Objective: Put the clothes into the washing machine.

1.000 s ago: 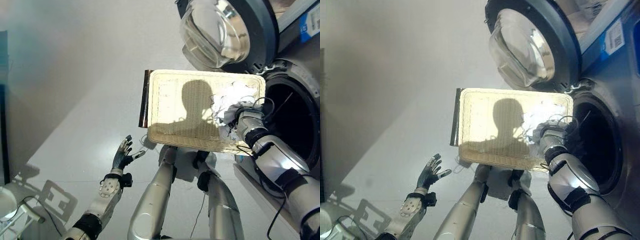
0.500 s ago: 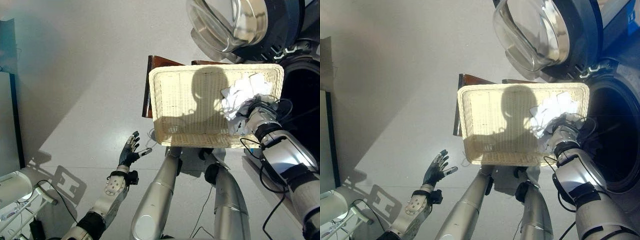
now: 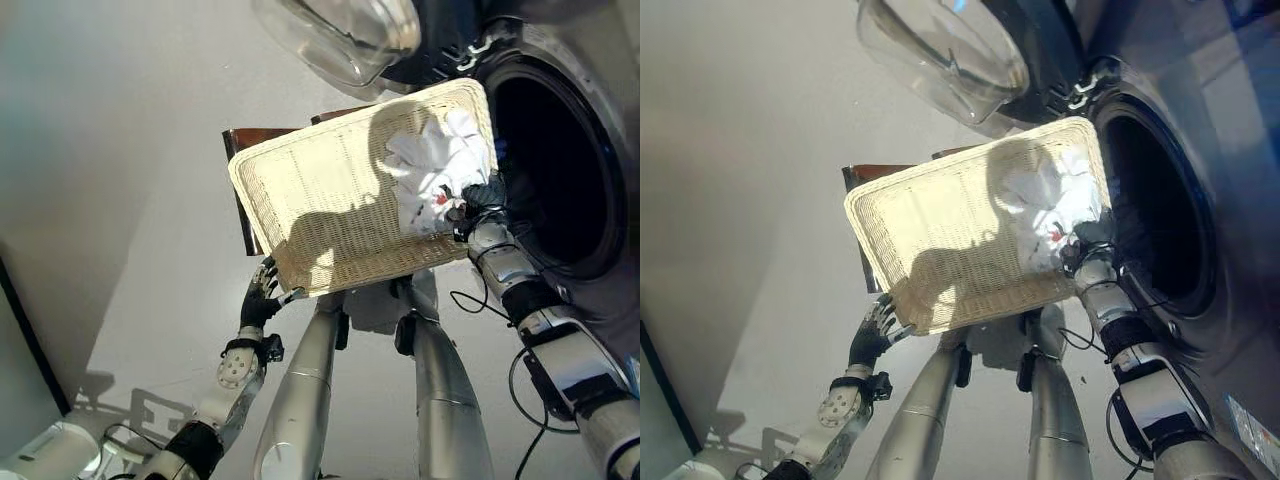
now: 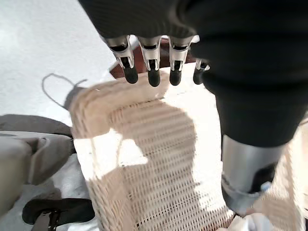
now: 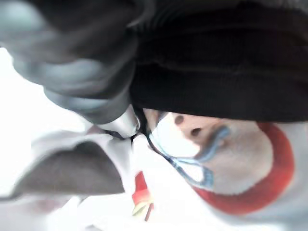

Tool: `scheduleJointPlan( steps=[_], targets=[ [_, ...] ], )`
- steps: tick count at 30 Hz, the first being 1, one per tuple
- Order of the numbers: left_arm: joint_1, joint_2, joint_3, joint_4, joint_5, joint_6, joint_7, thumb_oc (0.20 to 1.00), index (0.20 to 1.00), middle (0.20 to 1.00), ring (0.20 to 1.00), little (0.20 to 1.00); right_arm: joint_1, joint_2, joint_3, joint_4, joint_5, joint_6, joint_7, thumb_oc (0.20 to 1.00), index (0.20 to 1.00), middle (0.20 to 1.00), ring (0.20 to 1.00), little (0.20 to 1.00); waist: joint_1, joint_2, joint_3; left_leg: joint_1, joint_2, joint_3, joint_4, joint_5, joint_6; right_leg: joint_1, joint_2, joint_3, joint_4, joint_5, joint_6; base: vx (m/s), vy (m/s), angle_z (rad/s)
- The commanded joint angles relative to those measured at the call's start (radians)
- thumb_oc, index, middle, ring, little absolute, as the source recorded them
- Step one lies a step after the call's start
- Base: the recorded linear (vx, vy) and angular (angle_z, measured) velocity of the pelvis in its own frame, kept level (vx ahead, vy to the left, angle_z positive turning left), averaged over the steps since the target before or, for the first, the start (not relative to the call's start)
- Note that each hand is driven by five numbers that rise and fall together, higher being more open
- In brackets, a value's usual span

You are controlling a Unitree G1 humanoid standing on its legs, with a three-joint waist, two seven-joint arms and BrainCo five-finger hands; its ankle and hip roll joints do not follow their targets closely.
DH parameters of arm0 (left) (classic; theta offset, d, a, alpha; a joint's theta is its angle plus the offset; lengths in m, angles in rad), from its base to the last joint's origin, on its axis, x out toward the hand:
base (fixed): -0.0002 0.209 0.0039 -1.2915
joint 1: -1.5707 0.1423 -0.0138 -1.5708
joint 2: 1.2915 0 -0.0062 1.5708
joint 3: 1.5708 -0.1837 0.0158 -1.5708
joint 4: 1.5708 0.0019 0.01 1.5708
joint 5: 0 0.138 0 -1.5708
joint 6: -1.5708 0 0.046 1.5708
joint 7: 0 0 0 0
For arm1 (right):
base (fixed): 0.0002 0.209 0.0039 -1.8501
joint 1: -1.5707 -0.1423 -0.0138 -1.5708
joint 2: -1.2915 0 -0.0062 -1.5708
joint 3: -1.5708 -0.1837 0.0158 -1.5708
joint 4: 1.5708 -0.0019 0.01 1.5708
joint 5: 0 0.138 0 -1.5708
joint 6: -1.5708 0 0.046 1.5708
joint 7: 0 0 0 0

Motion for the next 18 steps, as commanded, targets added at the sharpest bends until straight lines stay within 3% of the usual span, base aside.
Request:
scheduleJointPlan(
  steps=[1, 6, 9, 12, 13, 15, 18],
  targets=[
    [0.068, -0.012, 0.022, -0.014, -0.007, -0.045, 0.028, 1.0, 1.0, 1.0, 1.0, 1.0, 0.013, -0.049, -0.073, -0.084, 0.05, -0.09, -0.027, 0.2, 0.2, 0.2, 0.2, 0.2, -0.017, -0.004, -0.017, 0.037, -0.065, 0.01, 0.001, -0.021, 0.037, 0.047, -0.008, -0.012, -0.1, 0.13, 0.086, -0.03, 0.079, -0.2],
    [0.081, -0.001, 0.057, 0.035, -0.011, -0.045, 0.033, 1.0, 1.0, 1.0, 1.0, 1.0, 0.049, -0.069, -0.126, -0.184, 0.174, -0.112, 0.066, 0.2, 0.2, 0.2, 0.2, 0.2, -0.041, -0.025, -0.017, 0.067, -0.071, 0.028, 0.036, -0.052, 0.047, 0.073, -0.004, 0.015, -0.105, 0.136, 0.083, -0.02, 0.049, -0.21],
    [0.088, 0.005, 0.087, 0.072, -0.008, -0.042, 0.02, 1.0, 1.0, 1.0, 1.0, 1.0, 0.092, -0.062, -0.172, -0.237, 0.373, -0.149, 0.194, 0.2, 0.2, 0.2, 0.2, 0.2, -0.057, -0.04, -0.017, 0.092, -0.075, 0.041, 0.063, -0.074, 0.053, 0.098, -0.003, 0.026, -0.103, 0.136, 0.084, -0.02, 0.027, -0.08],
    [0.09, 0.011, 0.094, 0.087, -0.009, -0.045, 0.016, 1.0, 1.0, 1.0, 1.0, 1.0, 0.119, -0.047, -0.205, -0.269, 0.496, -0.167, 0.243, 0.2, 0.2, 0.2, 0.2, 0.2, -0.065, -0.045, -0.017, 0.105, -0.074, 0.05, 0.073, -0.084, 0.055, 0.112, -0.005, 0.028, -0.102, 0.134, 0.084, -0.01, 0.015, -0.11],
    [0.089, 0.011, 0.104, 0.106, -0.008, -0.047, 0.017, 1.0, 1.0, 1.0, 1.0, 1.0, 0.154, -0.013, -0.262, -0.295, 0.715, -0.215, 0.304, 0.2, 0.2, 0.2, 0.2, 0.2, -0.076, -0.049, -0.017, 0.129, -0.073, 0.069, 0.083, -0.099, 0.058, 0.136, -0.006, 0.031, -0.1, 0.13, 0.085, -0.01, 0.016, -0.11],
    [0.087, 0.012, 0.105, 0.115, -0.01, -0.051, 0.018, 1.0, 1.0, 1.0, 1.0, 1.0, 0.169, 0.007, -0.29, -0.304, 0.825, -0.24, 0.337, 0.2, 0.2, 0.2, 0.2, 0.2, -0.081, -0.05, -0.017, 0.139, -0.072, 0.079, 0.089, -0.106, 0.059, 0.147, -0.008, 0.031, -0.1, 0.128, 0.086, -0.01, 0.013, -0.15],
    [0.077, 0.01, 0.101, 0.133, -0.012, -0.059, 0.021, 1.0, 1.0, 1.0, 1.0, 1.0, 0.178, 0.06, -0.371, -0.289, 1.105, -0.285, 0.365, 0.2, 0.2, 0.2, 0.2, 0.2, -0.089, -0.049, -0.017, 0.161, -0.069, 0.096, 0.103, -0.123, 0.062, 0.169, -0.014, 0.029, -0.093, 0.122, 0.089, -0.01, -0.002, -0.17]
  ],
)
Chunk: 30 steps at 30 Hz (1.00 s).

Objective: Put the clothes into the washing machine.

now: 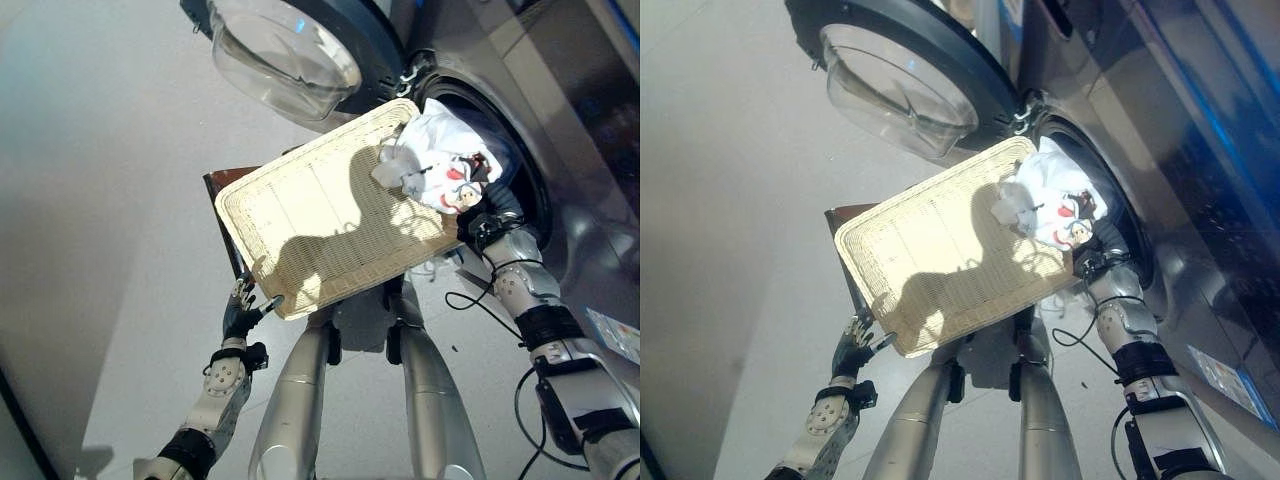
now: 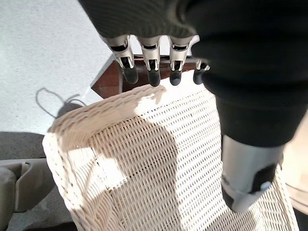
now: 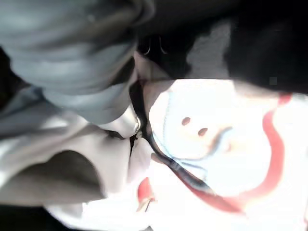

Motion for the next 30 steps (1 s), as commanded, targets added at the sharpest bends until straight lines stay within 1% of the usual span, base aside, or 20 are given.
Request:
scheduleJointPlan(
  steps=[1, 3, 4, 5, 8, 9, 10, 12, 13, 15, 16, 18, 19, 23, 24, 25, 26, 27, 28, 30],
  targets=[
    [0.06, 0.017, 0.039, -0.003, -0.008, -0.054, 0.008, 1.0, 1.0, 1.0, 1.0, 1.0, 0.004, 0.004, -0.14, -0.07, 0.361, -0.153, 0.047, 0.2, 0.2, 0.2, 0.2, 0.2, -0.009, -0.013, -0.019, 0.012, -0.06, -0.019, 0.102, -0.083, 0.014, 0.027, -0.019, -0.082, -0.027, 0.075, 0.041, -0.01, -0.011, -0.08],
    [0.049, 0.024, 0.011, 0.005, -0.013, -0.061, 0.019, 1.0, 1.0, 1.0, 1.0, 1.0, -0.042, -0.011, -0.212, 0.026, 0.669, -0.232, 0.015, 0.2, 0.2, 0.2, 0.2, 0.2, -0.006, -0.003, -0.019, 0.03, -0.06, -0.014, 0.106, -0.091, 0.017, 0.049, -0.023, -0.081, -0.023, 0.072, 0.042, -0.01, -0.018, -0.05],
    [0.048, 0.023, 0.007, 0.006, -0.015, -0.061, 0.02, 1.0, 1.0, 1.0, 1.0, 1.0, -0.047, -0.017, -0.214, 0.039, 0.686, -0.232, 0.022, 0.2, 0.2, 0.2, 0.2, 0.2, -0.004, -0.001, -0.019, 0.031, -0.06, -0.014, 0.106, -0.092, 0.017, 0.05, -0.022, -0.081, -0.023, 0.071, 0.042, 0.01, -0.033, -0.04],
    [0.044, 0.031, -0.014, 0.004, -0.019, -0.063, 0.03, 1.0, 1.0, 1.0, 1.0, 1.0, -0.083, -0.049, -0.235, 0.097, 0.779, -0.293, 0.006, 0.2, 0.2, 0.2, 0.2, 0.2, 0.0, 0.005, -0.019, 0.036, -0.059, -0.014, 0.106, -0.093, 0.018, 0.056, -0.024, -0.083, -0.018, 0.068, 0.042, 0.01, -0.035, -0.02],
    [0.039, 0.045, -0.041, -0.009, -0.025, -0.053, 0.041, 1.0, 1.0, 1.0, 1.0, 1.0, -0.142, -0.095, -0.255, 0.162, 0.862, -0.406, -0.04, 0.2, 0.2, 0.2, 0.2, 0.2, 0.008, 0.015, -0.019, 0.039, -0.06, -0.017, 0.11, -0.094, 0.018, 0.064, -0.026, -0.084, -0.01, 0.061, 0.039, 0.02, -0.061, 0.02],
    [0.034, 0.052, -0.056, -0.012, -0.028, -0.05, 0.047, 1.0, 1.0, 1.0, 1.0, 1.0, -0.181, -0.118, -0.271, 0.196, 0.862, -0.49, -0.105, 0.2, 0.2, 0.2, 0.2, 0.2, 0.013, 0.021, -0.019, 0.041, -0.06, -0.019, 0.109, -0.093, 0.017, 0.067, -0.027, -0.087, -0.006, 0.056, 0.038, 0.03, -0.065, 0.07],
    [0.032, 0.056, -0.062, -0.013, -0.03, -0.047, 0.048, 1.0, 1.0, 1.0, 1.0, 1.0, -0.194, -0.126, -0.279, 0.206, 0.862, -0.514, -0.131, 0.2, 0.2, 0.2, 0.2, 0.2, 0.014, 0.023, -0.019, 0.041, -0.061, -0.02, 0.109, -0.093, 0.017, 0.068, -0.027, -0.088, -0.004, 0.054, 0.038, 0.02, -0.082, 0.08],
    [0.022, 0.087, -0.097, -0.047, -0.038, -0.02, 0.058, 1.0, 1.0, 1.0, 1.0, 1.0, -0.267, -0.192, -0.278, 0.291, 0.862, -0.631, -0.242, 0.2, 0.2, 0.2, 0.2, 0.2, 0.027, 0.038, -0.019, 0.036, -0.066, -0.027, 0.108, -0.087, 0.015, 0.068, -0.032, -0.097, 0.004, 0.047, 0.034, 0.03, -0.07, 0.05],
    [0.02, 0.088, -0.098, -0.05, -0.038, -0.018, 0.059, 1.0, 1.0, 1.0, 1.0, 1.0, -0.274, -0.197, -0.276, 0.298, 0.862, -0.634, -0.247, 0.2, 0.2, 0.2, 0.2, 0.2, 0.027, 0.039, -0.019, 0.029, -0.067, -0.026, 0.107, -0.077, 0.016, 0.061, -0.033, -0.099, 0.001, 0.055, 0.032, 0.02, -0.049, 0.06],
    [0.017, 0.104, -0.116, -0.068, -0.04, -0.007, 0.061, 1.0, 1.0, 1.0, 1.0, 1.0, -0.309, -0.224, -0.265, 0.338, 0.862, -0.682, -0.328, 0.2, 0.2, 0.2, 0.2, 0.2, 0.035, 0.05, -0.019, 0.03, -0.069, -0.029, 0.103, -0.079, 0.015, 0.066, -0.035, -0.109, 0.005, 0.041, 0.031, 0.02, -0.046, 0.05],
    [0.01, 0.111, -0.126, -0.086, -0.043, 0.009, 0.069, 1.0, 1.0, 1.0, 1.0, 1.0, -0.322, -0.226, -0.256, 0.351, 0.862, -0.695, -0.33, 0.46, 0.46, 0.46, 0.46, 0.46, 0.039, 0.055, -0.019, 0.02, -0.071, -0.03, 0.097, -0.066, 0.016, 0.061, -0.036, -0.116, 0.002, 0.046, 0.027, 0.04, -0.04, 0.0],
    [0.009, 0.12, -0.13, -0.101, -0.047, 0.02, 0.072, 1.0, 1.0, 1.0, 1.0, 1.0, -0.323, -0.224, -0.249, 0.345, 0.862, -0.706, -0.33, 0.576, 0.576, 0.576, 0.576, 0.576, 0.041, 0.058, -0.019, 0.018, -0.073, -0.031, 0.097, -0.064, 0.016, 0.062, -0.037, -0.12, 0.002, 0.043, 0.025, 0.01, -0.036, 0.0],
    [0.009, 0.132, -0.135, -0.113, -0.055, 0.027, 0.071, 1.0, 1.0, 1.0, 1.0, 1.0, -0.316, -0.21, -0.243, 0.338, 0.862, -0.708, -0.323, 1.0, 1.0, 1.0, 1.0, 1.0, 0.042, 0.063, -0.019, 0.02, -0.073, -0.032, 0.1, -0.07, 0.015, 0.065, -0.037, -0.123, 0.008, 0.03, 0.025, 0.01, -0.039, 0.03],
    [-0.004, 0.128, -0.143, -0.123, -0.052, 0.031, 0.075, 1.0, 1.0, 1.0, 1.0, 1.0, -0.306, -0.144, -0.233, 0.322, 0.862, -0.644, -0.239, 1.0, 1.0, 1.0, 1.0, 1.0, 0.046, 0.077, -0.019, 0.015, -0.076, -0.034, 0.094, -0.062, 0.016, 0.061, -0.035, -0.126, 0.021, 0.012, 0.018, 0.0, -0.013, 0.0],
    [-0.015, 0.126, -0.154, -0.128, -0.055, 0.03, 0.08, 1.0, 1.0, 1.0, 1.0, 1.0, -0.314, -0.136, -0.221, 0.349, 0.862, -0.592, -0.207, 1.0, 1.0, 1.0, 1.0, 1.0, 0.048, 0.084, -0.019, 0.015, -0.077, -0.035, 0.087, -0.057, 0.015, 0.061, -0.034, -0.126, 0.024, 0.007, 0.016, -0.02, -0.007, -0.05],
    [-0.016, 0.125, -0.155, -0.127, -0.055, 0.03, 0.081, 1.0, 1.0, 1.0, 1.0, 1.0, -0.315, -0.137, -0.222, 0.355, 0.862, -0.582, -0.199, 1.0, 1.0, 1.0, 1.0, 1.0, 0.048, 0.085, -0.019, 0.015, -0.078, -0.036, 0.085, -0.056, 0.015, 0.06, -0.034, -0.127, 0.025, 0.007, 0.016, 0.0, 0.0, 0.0],
    [-0.02, 0.121, -0.158, -0.126, -0.055, 0.031, 0.082, 1.0, 1.0, 1.0, 1.0, 1.0, -0.313, -0.136, -0.216, 0.378, 0.862, -0.524, -0.167, 1.0, 1.0, 1.0, 1.0, 1.0, 0.048, 0.088, -0.019, 0.014, -0.078, -0.036, 0.082, -0.053, 0.015, 0.059, -0.033, -0.126, 0.026, 0.005, 0.015, 0.0, 0.0, 0.0],
    [-0.026, 0.114, -0.165, -0.13, -0.049, 0.036, 0.084, 1.0, 1.0, 1.0, 1.0, 1.0, -0.319, -0.139, -0.2, 0.445, 0.862, -0.339, -0.073, 1.0, 1.0, 1.0, 1.0, 1.0, 0.053, 0.099, -0.019, 0.015, -0.081, -0.037, 0.075, -0.044, 0.013, 0.056, -0.033, -0.128, 0.033, 0.001, 0.011, 0.0, 0.0, 0.0],
    [-0.026, 0.111, -0.164, -0.129, -0.047, 0.036, 0.084, 1.0, 1.0, 1.0, 1.0, 1.0, -0.323, -0.139, -0.2, 0.452, 0.862, -0.317, -0.061, 1.0, 1.0, 1.0, 1.0, 1.0, 0.054, 0.1, -0.019, 0.015, -0.081, -0.037, 0.073, -0.043, 0.012, 0.056, -0.033, -0.128, 0.034, 0.0, 0.011, 0.0, 0.0, 0.0],
    [-0.028, 0.099, -0.163, -0.12, -0.038, 0.033, 0.079, 1.0, 1.0, 1.0, 1.0, 1.0, -0.329, -0.129, -0.2, 0.475, 0.862, -0.187, 0.013, 1.0, 1.0, 1.0, 1.0, 1.0, 0.057, 0.104, -0.019, 0.019, -0.082, -0.038, 0.062, -0.039, 0.011, 0.058, -0.034, -0.132, 0.035, -0.004, 0.011, -0.02, -0.004, 0.0]
  ],
)
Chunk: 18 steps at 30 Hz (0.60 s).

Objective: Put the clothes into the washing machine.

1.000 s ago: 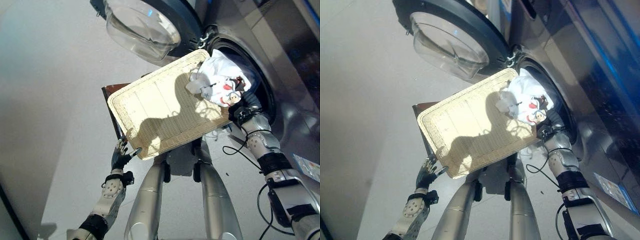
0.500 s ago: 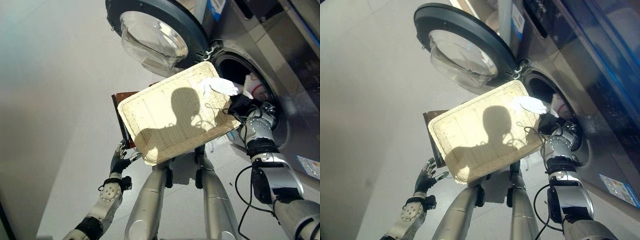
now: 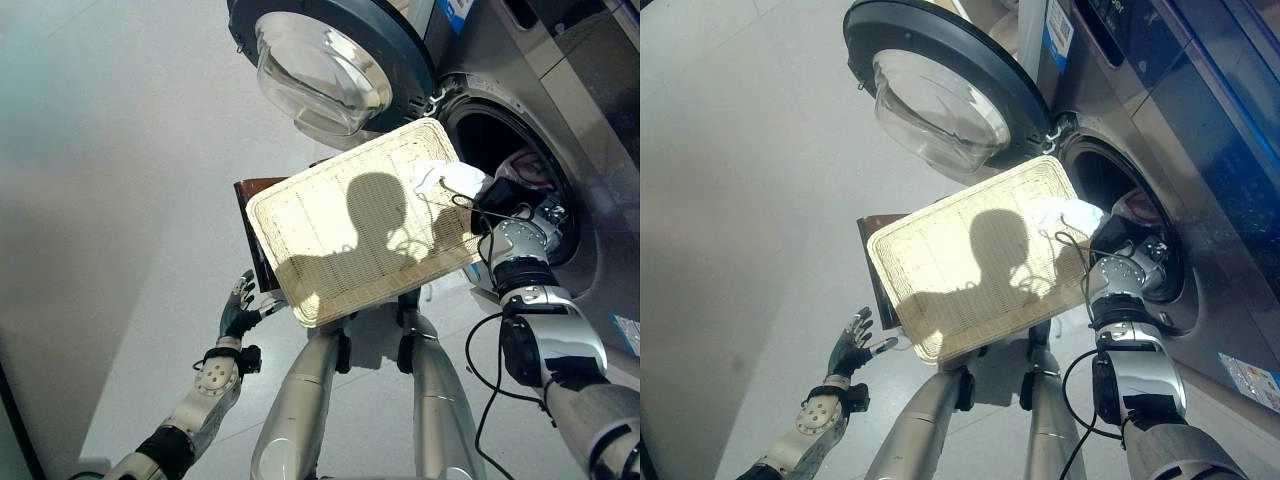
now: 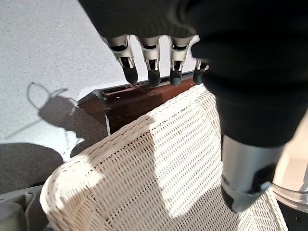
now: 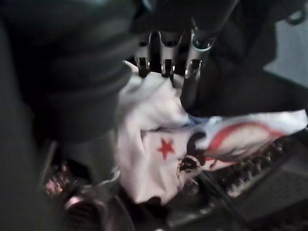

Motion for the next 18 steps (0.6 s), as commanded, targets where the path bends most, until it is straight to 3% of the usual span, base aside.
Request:
scheduleJointPlan(
  steps=[1, 3, 4, 6, 12, 14, 15, 16, 17, 18],
  targets=[
    [-0.014, -0.056, -0.005, -0.006, 0.0, -0.018, 0.005, 1.0, 1.0, 1.0, 1.0, 1.0, 0.018, -0.158, -0.011, 0.033, 0.007, 0.377, 0.197, 1.0, 1.0, 1.0, 1.0, 1.0, -0.006, 0.098, -0.018, -0.017, -0.042, -0.074, 0.034, -0.019, -0.018, 0.033, 0.043, -0.096, -0.012, 0.015, -0.024, -0.03, -0.009, -0.05],
    [-0.009, -0.056, -0.009, -0.006, 0.003, -0.021, 0.005, 1.0, 1.0, 1.0, 1.0, 1.0, 0.035, -0.153, -0.002, 0.038, 0.007, 0.449, 0.279, 1.0, 1.0, 1.0, 1.0, 1.0, -0.007, 0.095, -0.018, -0.012, -0.043, -0.076, 0.026, -0.016, -0.02, 0.036, 0.043, -0.095, -0.018, 0.018, -0.023, -0.03, 0.006, -0.09],
    [-0.002, -0.058, 0.0, -0.009, 0.004, -0.02, 0.0, 1.0, 1.0, 1.0, 1.0, 1.0, 0.053, -0.128, 0.0, -0.022, 0.007, 0.425, 0.325, 1.0, 1.0, 1.0, 1.0, 1.0, -0.011, 0.094, -0.018, -0.01, -0.042, -0.073, 0.021, -0.013, -0.024, 0.036, 0.044, -0.094, -0.025, 0.024, -0.022, -0.05, 0.022, -0.04],
    [0.004, -0.058, 0.008, 0.004, 0.005, -0.03, -0.012, 1.0, 1.0, 1.0, 1.0, 1.0, 0.104, -0.101, 0.001, -0.045, 0.007, 0.461, 0.381, 1.0, 1.0, 1.0, 1.0, 1.0, -0.019, 0.088, -0.018, -0.01, -0.04, -0.069, 0.014, -0.005, -0.025, 0.034, 0.045, -0.092, -0.033, 0.037, -0.02, -0.04, 0.025, 0.04],
    [0.009, -0.075, 0.023, 0.027, 0.011, -0.056, -0.029, 1.0, 1.0, 1.0, 1.0, 1.0, 0.144, -0.117, 0.071, 0.0, -0.043, 0.466, 0.382, 1.0, 1.0, 1.0, 1.0, 1.0, -0.027, 0.085, -0.018, 0.004, -0.039, -0.065, -0.015, 0.0, -0.024, 0.038, 0.048, -0.081, -0.054, 0.054, -0.011, -0.04, 0.034, -0.05],
    [0.011, -0.083, 0.028, 0.024, 0.019, -0.052, -0.026, 1.0, 1.0, 1.0, 1.0, 1.0, 0.155, -0.116, 0.101, 0.01, -0.293, 0.417, 0.332, 1.0, 1.0, 1.0, 1.0, 1.0, -0.029, 0.085, -0.018, 0.009, -0.038, -0.063, -0.027, 0.005, -0.023, 0.04, 0.049, -0.077, -0.066, 0.063, -0.01, -0.05, 0.043, -0.01],
    [0.011, -0.087, 0.036, 0.027, 0.022, -0.053, -0.027, 1.0, 1.0, 1.0, 1.0, 1.0, 0.164, -0.112, 0.126, 0.006, -0.542, 0.336, 0.269, 1.0, 1.0, 1.0, 1.0, 1.0, -0.031, 0.083, -0.018, 0.009, -0.037, -0.062, -0.032, 0.008, -0.023, 0.039, 0.048, -0.077, -0.073, 0.071, -0.008, -0.05, 0.036, -0.02],
    [0.01, -0.089, 0.039, 0.029, 0.025, -0.053, -0.028, 1.0, 1.0, 1.0, 1.0, 1.0, 0.167, -0.112, 0.144, 0.003, -0.609, 0.302, 0.235, 1.0, 1.0, 1.0, 1.0, 1.0, -0.031, 0.081, -0.018, 0.009, -0.037, -0.061, -0.034, 0.01, -0.023, 0.039, 0.048, -0.076, -0.078, 0.074, -0.007, -0.05, 0.036, -0.01],
    [0.008, -0.093, 0.046, 0.032, 0.03, -0.051, -0.028, 1.0, 1.0, 1.0, 1.0, 1.0, 0.175, -0.109, 0.172, -0.011, -0.787, 0.241, 0.157, 1.0, 1.0, 1.0, 1.0, 1.0, -0.033, 0.078, -0.018, 0.007, -0.036, -0.059, -0.036, 0.011, -0.023, 0.037, 0.048, -0.076, -0.083, 0.08, -0.005, -0.06, 0.04, -0.02],
    [0.009, -0.099, 0.053, 0.034, 0.037, -0.052, -0.026, 1.0, 1.0, 1.0, 1.0, 1.0, 0.187, -0.111, 0.212, -0.036, -1.012, 0.188, -0.003, 1.0, 1.0, 1.0, 1.0, 1.0, -0.036, 0.072, -0.018, 0.003, -0.036, -0.056, -0.037, 0.014, -0.022, 0.033, 0.047, -0.074, -0.091, 0.088, -0.003, -0.05, 0.045, -0.02]
  ],
)
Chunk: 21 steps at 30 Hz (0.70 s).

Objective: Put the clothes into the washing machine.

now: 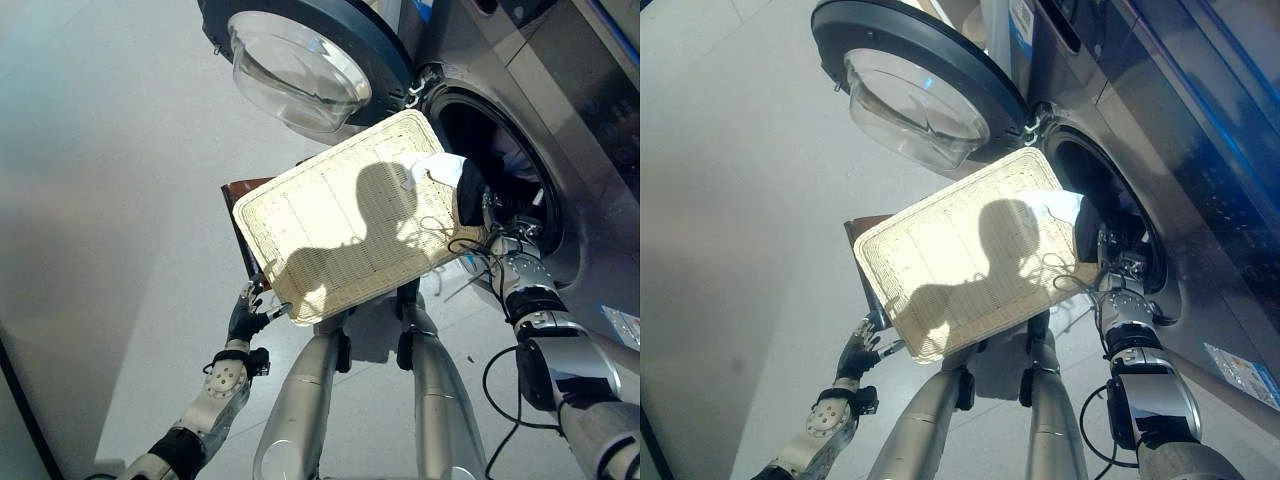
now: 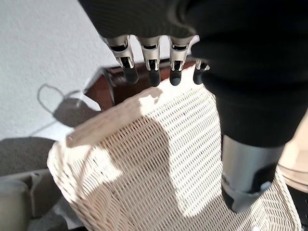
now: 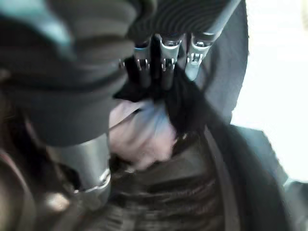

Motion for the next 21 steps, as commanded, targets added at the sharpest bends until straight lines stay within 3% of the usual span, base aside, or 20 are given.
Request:
scheduleJointPlan(
  steps=[1, 2, 3, 5, 9, 10, 19, 21],
  targets=[
    [0.012, -0.036, 0.045, -0.009, 0.034, -0.043, 0.003, 1.0, 1.0, 1.0, 1.0, 1.0, 0.03, -0.076, 0.065, -0.086, -0.554, -0.178, -0.302, 1.0, 1.0, 1.0, 1.0, 1.0, -0.008, 0.042, -0.017, -0.003, -0.056, -0.031, 0.025, -0.016, -0.018, 0.035, 0.024, -0.044, -0.049, 0.067, 0.027, -0.06, 0.069, -0.05],
    [0.021, -0.044, 0.06, -0.013, 0.045, -0.045, 0.001, 1.0, 1.0, 1.0, 1.0, 1.0, 0.046, -0.085, 0.113, -0.142, -0.729, -0.131, -0.351, 1.0, 1.0, 1.0, 1.0, 1.0, -0.012, 0.038, -0.017, -0.007, -0.054, -0.029, 0.017, -0.012, -0.017, 0.03, 0.024, -0.04, -0.059, 0.077, 0.03, -0.04, 0.058, -0.05],
    [0.025, -0.046, 0.067, -0.014, 0.049, -0.045, -0.001, 1.0, 1.0, 1.0, 1.0, 1.0, 0.053, -0.089, 0.128, -0.156, -0.786, -0.11, -0.355, 1.0, 1.0, 1.0, 1.0, 1.0, -0.013, 0.036, -0.017, -0.008, -0.054, -0.028, 0.015, -0.012, -0.017, 0.028, 0.024, -0.04, -0.062, 0.079, 0.031, -0.05, 0.074, -0.05],
    [0.054, -0.046, 0.105, -0.029, 0.056, -0.051, -0.014, 1.0, 1.0, 1.0, 1.0, 1.0, 0.138, -0.114, 0.218, -0.295, -1.067, -0.064, -0.488, 1.0, 1.0, 1.0, 1.0, 1.0, -0.023, 0.024, -0.017, -0.016, -0.052, -0.022, 0.01, -0.006, -0.015, 0.016, 0.025, -0.035, -0.067, 0.09, 0.035, -0.04, 0.089, -0.07],
    [0.08, -0.051, 0.136, -0.031, 0.061, -0.063, -0.029, 1.0, 1.0, 1.0, 1.0, 1.0, 0.21, -0.141, 0.258, -0.434, -1.273, -0.015, -0.604, 1.0, 1.0, 1.0, 1.0, 1.0, -0.035, 0.015, -0.017, -0.022, -0.046, -0.013, 0.008, -0.004, -0.014, 0.007, 0.025, -0.031, -0.062, 0.09, 0.042, -0.01, 0.065, -0.03],
    [0.09, -0.057, 0.146, -0.029, 0.06, -0.07, -0.033, 1.0, 1.0, 1.0, 1.0, 1.0, 0.241, -0.151, 0.266, -0.5, -1.401, 0.013, -0.671, 1.0, 1.0, 1.0, 1.0, 1.0, -0.041, 0.011, -0.017, -0.021, -0.043, -0.01, 0.006, -0.005, -0.014, 0.008, 0.024, -0.029, -0.063, 0.089, 0.046, 0.01, 0.08, 0.01],
    [0.088, -0.057, 0.155, 0.001, 0.036, -0.078, -0.059, 1.0, 1.0, 1.0, 1.0, 1.0, 0.2, -0.203, 0.312, -0.547, -1.649, 0.134, -0.753, 1.0, 1.0, 1.0, 1.0, 1.0, -0.03, 0.01, -0.017, -0.016, -0.038, -0.015, 0.004, -0.009, -0.018, 0.016, 0.017, -0.034, -0.059, 0.077, 0.058, 0.01, 0.024, 0.0],
    [0.082, -0.05, 0.157, 0.01, 0.023, -0.076, -0.074, 1.0, 1.0, 1.0, 1.0, 1.0, 0.158, -0.235, 0.339, -0.519, -1.735, 0.235, -0.743, 1.0, 1.0, 1.0, 1.0, 1.0, -0.021, 0.009, -0.017, -0.021, -0.039, -0.02, 0.011, -0.011, -0.018, 0.015, 0.014, -0.042, -0.055, 0.073, 0.06, 0.03, -0.005, 0.05]
  ],
)
